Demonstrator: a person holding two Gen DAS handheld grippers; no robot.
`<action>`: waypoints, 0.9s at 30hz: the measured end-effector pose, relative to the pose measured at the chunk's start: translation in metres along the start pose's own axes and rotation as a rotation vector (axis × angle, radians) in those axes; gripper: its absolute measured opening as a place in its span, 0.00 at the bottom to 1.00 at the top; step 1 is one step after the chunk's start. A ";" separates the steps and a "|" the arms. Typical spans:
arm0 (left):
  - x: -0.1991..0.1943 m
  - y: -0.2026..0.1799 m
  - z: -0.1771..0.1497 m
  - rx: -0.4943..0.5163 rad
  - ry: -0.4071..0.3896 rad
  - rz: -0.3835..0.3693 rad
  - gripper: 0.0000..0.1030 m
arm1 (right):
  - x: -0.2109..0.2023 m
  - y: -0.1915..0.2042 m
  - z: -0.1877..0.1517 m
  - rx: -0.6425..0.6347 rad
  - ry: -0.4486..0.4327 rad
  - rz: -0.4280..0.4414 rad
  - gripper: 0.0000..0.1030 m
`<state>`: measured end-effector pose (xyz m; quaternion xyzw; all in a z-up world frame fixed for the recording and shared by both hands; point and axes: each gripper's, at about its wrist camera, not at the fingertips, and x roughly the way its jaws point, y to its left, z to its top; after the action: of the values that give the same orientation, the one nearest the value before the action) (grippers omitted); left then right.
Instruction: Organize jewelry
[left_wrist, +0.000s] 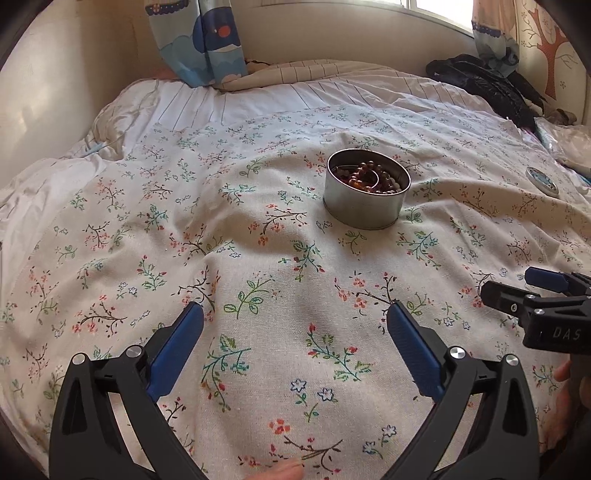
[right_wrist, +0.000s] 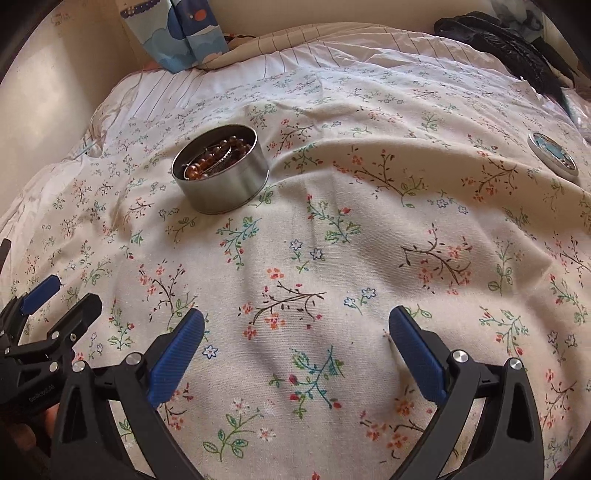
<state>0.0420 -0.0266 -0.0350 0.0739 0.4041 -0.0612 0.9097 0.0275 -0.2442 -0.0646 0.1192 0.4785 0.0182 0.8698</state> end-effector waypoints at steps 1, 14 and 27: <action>-0.004 0.001 0.000 -0.006 -0.008 -0.004 0.93 | -0.005 -0.001 -0.001 0.004 -0.009 0.003 0.93; -0.051 0.002 -0.020 0.034 -0.063 0.024 0.93 | -0.066 0.001 -0.025 0.003 -0.146 -0.004 0.93; -0.078 0.008 -0.032 0.069 -0.108 0.072 0.93 | -0.095 0.007 -0.044 -0.017 -0.234 -0.007 0.93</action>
<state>-0.0322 -0.0089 0.0024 0.1164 0.3490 -0.0462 0.9287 -0.0598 -0.2432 -0.0073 0.1112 0.3740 0.0051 0.9207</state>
